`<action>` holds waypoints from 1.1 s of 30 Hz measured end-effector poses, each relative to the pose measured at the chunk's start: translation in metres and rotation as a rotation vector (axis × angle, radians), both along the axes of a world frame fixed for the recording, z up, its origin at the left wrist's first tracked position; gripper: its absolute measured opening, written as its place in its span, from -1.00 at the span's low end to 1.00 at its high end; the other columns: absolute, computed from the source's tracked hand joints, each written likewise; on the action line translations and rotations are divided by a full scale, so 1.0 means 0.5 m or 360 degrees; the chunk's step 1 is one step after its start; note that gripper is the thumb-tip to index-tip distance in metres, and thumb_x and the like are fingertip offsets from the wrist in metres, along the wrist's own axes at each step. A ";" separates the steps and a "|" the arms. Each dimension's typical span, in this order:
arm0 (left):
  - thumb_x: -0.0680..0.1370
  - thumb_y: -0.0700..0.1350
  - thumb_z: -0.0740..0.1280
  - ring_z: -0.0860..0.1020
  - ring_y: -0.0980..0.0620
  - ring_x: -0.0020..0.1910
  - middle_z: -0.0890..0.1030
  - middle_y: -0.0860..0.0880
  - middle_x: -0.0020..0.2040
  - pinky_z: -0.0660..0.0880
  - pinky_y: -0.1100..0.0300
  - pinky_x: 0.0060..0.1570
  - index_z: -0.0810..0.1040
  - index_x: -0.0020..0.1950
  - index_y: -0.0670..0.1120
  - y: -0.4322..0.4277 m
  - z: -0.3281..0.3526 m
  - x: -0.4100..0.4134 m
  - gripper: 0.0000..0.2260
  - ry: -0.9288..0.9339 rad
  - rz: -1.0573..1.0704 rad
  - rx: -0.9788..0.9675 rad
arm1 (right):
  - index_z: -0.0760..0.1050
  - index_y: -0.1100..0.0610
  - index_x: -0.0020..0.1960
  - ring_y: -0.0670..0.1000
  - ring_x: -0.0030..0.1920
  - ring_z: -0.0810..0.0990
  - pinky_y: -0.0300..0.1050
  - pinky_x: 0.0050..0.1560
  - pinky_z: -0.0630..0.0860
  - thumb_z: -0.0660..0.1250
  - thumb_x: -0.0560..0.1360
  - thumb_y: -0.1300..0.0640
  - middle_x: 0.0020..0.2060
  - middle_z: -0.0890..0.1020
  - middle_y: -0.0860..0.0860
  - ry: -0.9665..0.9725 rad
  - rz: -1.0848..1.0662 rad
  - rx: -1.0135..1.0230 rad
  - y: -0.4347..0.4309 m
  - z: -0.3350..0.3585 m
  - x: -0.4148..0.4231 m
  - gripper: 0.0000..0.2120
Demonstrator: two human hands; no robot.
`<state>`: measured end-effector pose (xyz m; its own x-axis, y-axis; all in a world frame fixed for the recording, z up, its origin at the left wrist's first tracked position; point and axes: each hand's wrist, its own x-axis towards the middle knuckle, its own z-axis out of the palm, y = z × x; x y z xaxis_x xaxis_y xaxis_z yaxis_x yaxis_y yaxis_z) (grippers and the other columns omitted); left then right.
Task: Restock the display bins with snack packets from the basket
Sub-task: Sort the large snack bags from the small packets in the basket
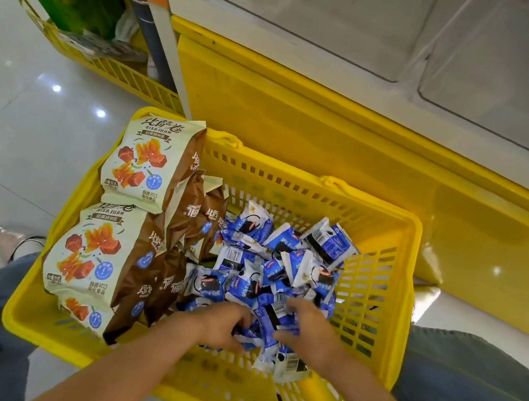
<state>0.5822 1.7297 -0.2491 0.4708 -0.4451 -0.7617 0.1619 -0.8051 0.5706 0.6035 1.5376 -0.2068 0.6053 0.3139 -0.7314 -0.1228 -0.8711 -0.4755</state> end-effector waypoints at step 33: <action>0.61 -0.16 0.15 0.31 0.07 0.29 0.36 -0.01 0.29 0.29 0.16 0.27 0.30 0.37 -0.03 -0.034 0.218 0.136 -0.68 -0.1189 0.0800 -0.0081 | 0.39 0.12 0.28 -0.05 0.09 0.52 -0.26 0.05 0.43 0.23 0.57 0.16 0.13 0.50 0.02 -0.0969 -0.0185 0.0168 0.002 0.072 0.065 -0.72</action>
<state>0.6502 1.7125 -0.1401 0.9833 -0.0781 -0.1643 0.0607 -0.7103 0.7013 0.6361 1.5384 -0.1706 0.9381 0.2727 -0.2134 0.1061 -0.8130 -0.5725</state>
